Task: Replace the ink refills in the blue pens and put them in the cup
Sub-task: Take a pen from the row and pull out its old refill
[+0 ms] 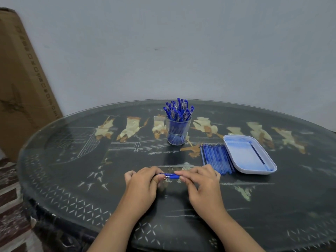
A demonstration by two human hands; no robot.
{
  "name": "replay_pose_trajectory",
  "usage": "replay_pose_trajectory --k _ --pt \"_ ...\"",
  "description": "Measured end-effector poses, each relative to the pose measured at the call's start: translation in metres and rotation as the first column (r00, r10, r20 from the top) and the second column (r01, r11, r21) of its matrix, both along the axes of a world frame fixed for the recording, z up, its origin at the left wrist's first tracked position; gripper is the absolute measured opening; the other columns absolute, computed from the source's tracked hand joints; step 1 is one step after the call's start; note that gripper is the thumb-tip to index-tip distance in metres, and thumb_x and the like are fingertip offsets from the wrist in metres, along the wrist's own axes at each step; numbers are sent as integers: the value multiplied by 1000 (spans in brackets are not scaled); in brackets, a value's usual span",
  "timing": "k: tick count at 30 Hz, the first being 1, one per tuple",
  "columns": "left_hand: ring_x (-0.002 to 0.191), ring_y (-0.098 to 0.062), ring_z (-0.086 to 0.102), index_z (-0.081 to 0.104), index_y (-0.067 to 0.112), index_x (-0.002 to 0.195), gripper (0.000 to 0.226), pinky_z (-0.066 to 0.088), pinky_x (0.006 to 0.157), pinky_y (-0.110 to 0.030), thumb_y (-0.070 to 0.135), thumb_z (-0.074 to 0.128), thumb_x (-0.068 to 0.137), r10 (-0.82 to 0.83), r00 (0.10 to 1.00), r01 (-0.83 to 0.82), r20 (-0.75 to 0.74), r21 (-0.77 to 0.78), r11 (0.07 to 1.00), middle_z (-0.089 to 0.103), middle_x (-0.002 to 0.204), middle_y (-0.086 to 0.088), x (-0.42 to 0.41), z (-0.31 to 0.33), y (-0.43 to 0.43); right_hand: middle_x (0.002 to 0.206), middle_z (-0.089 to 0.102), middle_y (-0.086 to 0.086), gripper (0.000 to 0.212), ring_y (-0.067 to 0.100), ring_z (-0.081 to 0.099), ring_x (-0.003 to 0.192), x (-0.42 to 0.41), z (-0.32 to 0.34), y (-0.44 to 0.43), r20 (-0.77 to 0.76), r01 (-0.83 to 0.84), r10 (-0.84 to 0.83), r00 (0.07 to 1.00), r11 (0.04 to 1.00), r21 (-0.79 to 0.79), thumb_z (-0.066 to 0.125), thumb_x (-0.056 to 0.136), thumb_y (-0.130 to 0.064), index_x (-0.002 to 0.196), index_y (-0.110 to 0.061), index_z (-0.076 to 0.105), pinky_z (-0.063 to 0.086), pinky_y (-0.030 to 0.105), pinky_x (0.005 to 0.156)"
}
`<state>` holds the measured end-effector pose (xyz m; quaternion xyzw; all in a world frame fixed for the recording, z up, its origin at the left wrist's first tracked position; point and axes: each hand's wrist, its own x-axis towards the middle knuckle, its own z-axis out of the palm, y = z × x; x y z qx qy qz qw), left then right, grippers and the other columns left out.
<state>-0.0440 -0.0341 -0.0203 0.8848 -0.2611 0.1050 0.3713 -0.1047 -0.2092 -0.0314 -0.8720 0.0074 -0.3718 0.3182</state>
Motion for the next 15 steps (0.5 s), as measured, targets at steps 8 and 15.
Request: replay_pose_trajectory --k 8,15 --pt "78 2 56 51 42 68 24 34 87 -36 41 41 89 15 998 -19 -61 -72 997 60 81 26 -4 7 -1 77 57 -22 24 3 46 82 -1 1 1 37 -2 2 999 1000 2 56 88 -37 104 -46 71 29 31 80" --pt "65 2 55 55 39 65 31 44 75 -28 30 50 95 68 989 -92 -127 -187 978 61 66 21 3 6 4 79 58 -25 24 3 48 84 -2 3 -3 89 46 -48 995 999 24 58 86 -34 101 -48 71 30 31 80"
